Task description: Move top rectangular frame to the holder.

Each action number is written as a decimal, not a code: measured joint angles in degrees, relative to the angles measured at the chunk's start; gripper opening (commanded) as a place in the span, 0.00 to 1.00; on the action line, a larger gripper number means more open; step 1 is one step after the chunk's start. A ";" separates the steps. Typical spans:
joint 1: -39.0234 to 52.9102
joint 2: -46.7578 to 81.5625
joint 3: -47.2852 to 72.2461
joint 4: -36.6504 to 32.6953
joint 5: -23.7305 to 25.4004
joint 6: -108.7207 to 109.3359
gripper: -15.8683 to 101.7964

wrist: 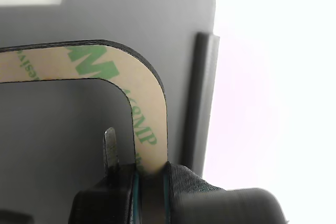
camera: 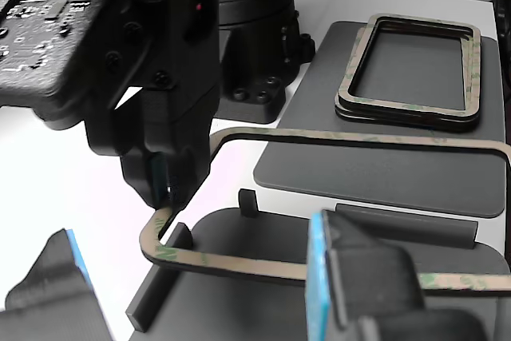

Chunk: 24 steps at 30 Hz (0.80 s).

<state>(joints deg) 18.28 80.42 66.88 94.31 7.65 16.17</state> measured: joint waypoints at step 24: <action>-3.08 -14.15 -13.62 0.00 -2.11 2.02 0.05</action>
<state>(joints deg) 15.21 66.27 53.26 94.31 5.54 18.19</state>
